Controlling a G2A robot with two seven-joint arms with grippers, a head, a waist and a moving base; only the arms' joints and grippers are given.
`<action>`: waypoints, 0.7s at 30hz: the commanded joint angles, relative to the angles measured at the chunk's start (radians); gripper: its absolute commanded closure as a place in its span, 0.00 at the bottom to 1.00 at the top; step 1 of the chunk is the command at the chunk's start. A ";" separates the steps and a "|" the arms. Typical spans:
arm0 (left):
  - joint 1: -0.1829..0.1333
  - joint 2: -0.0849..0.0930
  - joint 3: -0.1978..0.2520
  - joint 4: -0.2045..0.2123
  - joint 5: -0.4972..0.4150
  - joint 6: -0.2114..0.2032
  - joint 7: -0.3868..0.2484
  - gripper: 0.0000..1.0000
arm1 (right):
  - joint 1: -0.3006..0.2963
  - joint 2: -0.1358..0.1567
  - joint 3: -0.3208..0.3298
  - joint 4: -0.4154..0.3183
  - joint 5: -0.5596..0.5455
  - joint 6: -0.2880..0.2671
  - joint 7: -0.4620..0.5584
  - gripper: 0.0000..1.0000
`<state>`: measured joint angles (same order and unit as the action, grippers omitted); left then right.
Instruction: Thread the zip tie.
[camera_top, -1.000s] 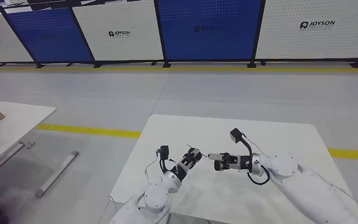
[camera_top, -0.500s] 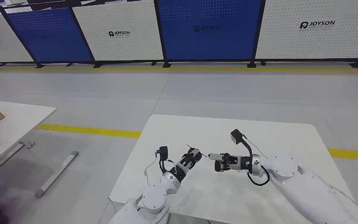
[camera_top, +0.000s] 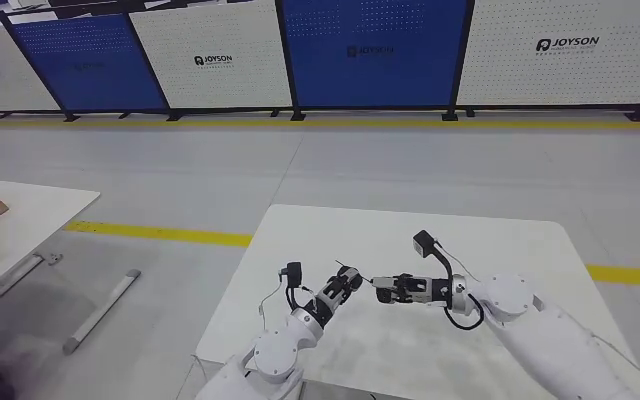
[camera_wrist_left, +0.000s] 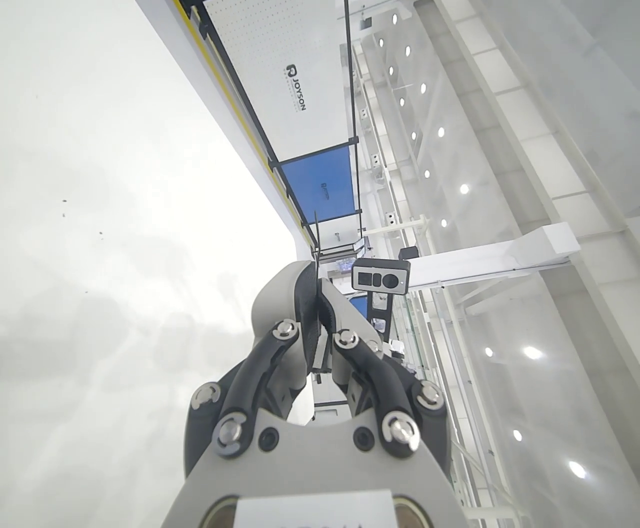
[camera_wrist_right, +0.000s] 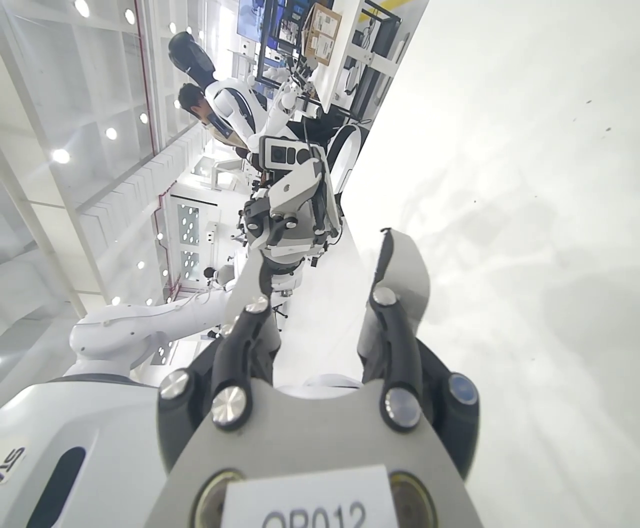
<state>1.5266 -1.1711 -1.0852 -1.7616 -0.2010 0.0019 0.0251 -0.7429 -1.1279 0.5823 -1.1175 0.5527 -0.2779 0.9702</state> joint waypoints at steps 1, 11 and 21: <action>0.004 0.000 -0.002 -0.003 0.003 -0.002 -0.004 1.00 | -0.002 -0.003 0.006 0.003 -0.003 0.003 0.006 0.75; 0.016 -0.003 -0.006 -0.011 0.017 -0.009 -0.012 1.00 | -0.004 -0.023 0.025 0.029 -0.003 0.011 0.048 0.69; 0.024 -0.005 -0.007 -0.017 0.024 -0.013 -0.029 1.00 | -0.006 -0.040 0.042 0.046 -0.023 0.016 0.062 0.76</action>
<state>1.5509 -1.1760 -1.0922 -1.7788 -0.1770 -0.0113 -0.0028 -0.7491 -1.1669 0.6227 -1.0730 0.5307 -0.2627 1.0310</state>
